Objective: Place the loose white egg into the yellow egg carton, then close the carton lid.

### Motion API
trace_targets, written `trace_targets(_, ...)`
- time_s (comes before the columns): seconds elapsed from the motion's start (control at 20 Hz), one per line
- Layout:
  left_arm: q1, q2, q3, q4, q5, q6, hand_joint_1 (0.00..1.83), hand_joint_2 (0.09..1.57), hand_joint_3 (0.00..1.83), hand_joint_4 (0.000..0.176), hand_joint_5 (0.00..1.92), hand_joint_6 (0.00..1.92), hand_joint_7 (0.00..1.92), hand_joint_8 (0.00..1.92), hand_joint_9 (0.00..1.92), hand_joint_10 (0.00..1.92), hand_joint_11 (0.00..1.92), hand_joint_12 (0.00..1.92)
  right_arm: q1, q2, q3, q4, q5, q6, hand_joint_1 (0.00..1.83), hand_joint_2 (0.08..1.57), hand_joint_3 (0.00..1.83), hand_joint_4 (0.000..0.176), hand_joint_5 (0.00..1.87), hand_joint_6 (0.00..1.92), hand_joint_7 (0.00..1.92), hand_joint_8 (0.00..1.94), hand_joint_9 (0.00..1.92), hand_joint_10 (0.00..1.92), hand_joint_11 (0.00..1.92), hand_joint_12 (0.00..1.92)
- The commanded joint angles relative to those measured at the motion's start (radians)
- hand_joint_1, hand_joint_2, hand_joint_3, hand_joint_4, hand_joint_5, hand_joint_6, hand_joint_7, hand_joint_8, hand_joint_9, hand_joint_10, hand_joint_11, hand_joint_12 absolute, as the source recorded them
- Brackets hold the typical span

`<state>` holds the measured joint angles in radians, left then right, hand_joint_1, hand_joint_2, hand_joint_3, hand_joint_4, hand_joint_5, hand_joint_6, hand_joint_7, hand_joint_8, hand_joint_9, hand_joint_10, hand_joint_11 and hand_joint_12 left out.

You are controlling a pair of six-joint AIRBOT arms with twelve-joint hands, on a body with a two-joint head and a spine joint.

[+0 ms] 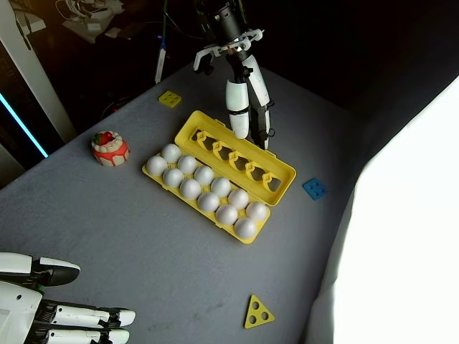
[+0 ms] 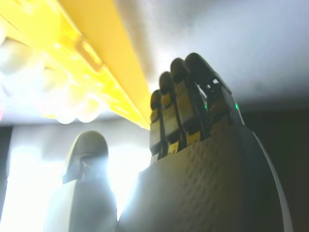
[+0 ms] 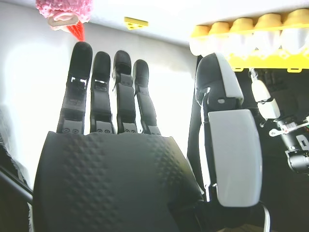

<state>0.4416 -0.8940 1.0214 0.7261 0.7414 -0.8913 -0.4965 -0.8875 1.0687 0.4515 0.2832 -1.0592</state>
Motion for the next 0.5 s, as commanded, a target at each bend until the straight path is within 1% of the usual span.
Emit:
trace_targets(0.0, -0.001, -0.002, 0.001, 0.028, -0.018, -0.006, 0.25, 1.34, 0.0, 0.003, 0.5, 0.04, 0.55, 0.06, 0.33, 0.56, 0.0, 1.56, 0.011, 0.006, -0.002, -0.005, 0.11, 0.001, 0.68, 1.19, 0.0, 0.0, 0.18, 0.43, 0.35, 0.01, 0.05, 0.64, 0.0, 1.37)
trace_targets(0.05, 0.004, -0.002, 0.001, 0.028, -0.018, -0.009, 0.24, 1.34, 0.0, 0.007, 0.5, 0.03, 0.56, 0.09, 0.21, 0.89, 0.0, 1.6, 0.011, 0.006, -0.003, -0.005, 0.11, 0.001, 0.68, 1.2, 0.01, 0.0, 0.17, 0.43, 0.34, 0.0, 0.03, 0.64, 0.0, 1.34)
trace_targets(0.1, 0.008, -0.003, 0.001, 0.028, -0.017, -0.013, 0.24, 1.34, 0.0, 0.008, 0.5, 0.02, 0.52, 0.2, 0.16, 1.03, 0.0, 1.61, 0.011, 0.006, -0.004, -0.005, 0.11, 0.001, 0.68, 1.2, 0.01, 0.0, 0.17, 0.43, 0.33, 0.0, 0.03, 0.64, 0.0, 1.33)
trace_targets(0.15, 0.014, -0.003, 0.001, 0.028, -0.017, -0.019, 0.25, 1.34, 0.0, 0.004, 0.5, 0.01, 0.39, 0.5, 0.15, 1.06, 0.0, 1.62, 0.01, 0.006, -0.004, -0.005, 0.111, 0.001, 0.71, 1.19, 0.0, 0.0, 0.18, 0.44, 0.34, 0.0, 0.03, 0.64, 0.0, 1.33)
trace_targets(0.2, 0.018, -0.003, 0.001, 0.028, -0.017, -0.022, 0.22, 1.34, 0.0, 0.007, 0.51, 0.01, 0.39, 0.52, 0.15, 1.05, 0.0, 1.61, 0.01, 0.006, -0.005, -0.005, 0.112, 0.001, 0.72, 1.19, 0.0, 0.0, 0.18, 0.44, 0.33, 0.0, 0.03, 0.65, 0.0, 1.33)
trace_targets(0.3, 0.033, -0.005, 0.002, 0.028, -0.017, -0.033, 0.18, 1.35, 0.0, 0.003, 0.51, 0.01, 0.38, 0.51, 0.16, 1.04, 0.0, 1.63, 0.01, 0.006, -0.007, -0.005, 0.116, 0.001, 0.73, 1.18, 0.0, 0.0, 0.17, 0.45, 0.32, 0.0, 0.02, 0.65, 0.0, 1.33)
trace_targets(0.35, 0.038, -0.006, 0.003, 0.028, -0.017, -0.036, 0.21, 1.35, 0.0, 0.002, 0.5, 0.0, 0.37, 0.5, 0.15, 1.02, 0.0, 1.61, 0.01, 0.006, -0.008, -0.005, 0.117, 0.001, 0.74, 1.17, 0.0, 0.0, 0.18, 0.45, 0.31, 0.0, 0.03, 0.65, 0.0, 1.34)
trace_targets(0.45, 0.042, -0.006, 0.005, 0.028, -0.019, -0.037, 0.22, 1.35, 0.0, 0.004, 0.5, 0.0, 0.36, 0.5, 0.15, 1.02, 0.0, 1.61, 0.009, 0.006, -0.009, -0.005, 0.119, 0.001, 0.74, 1.17, 0.0, 0.0, 0.17, 0.45, 0.31, 0.0, 0.04, 0.66, 0.0, 1.35)
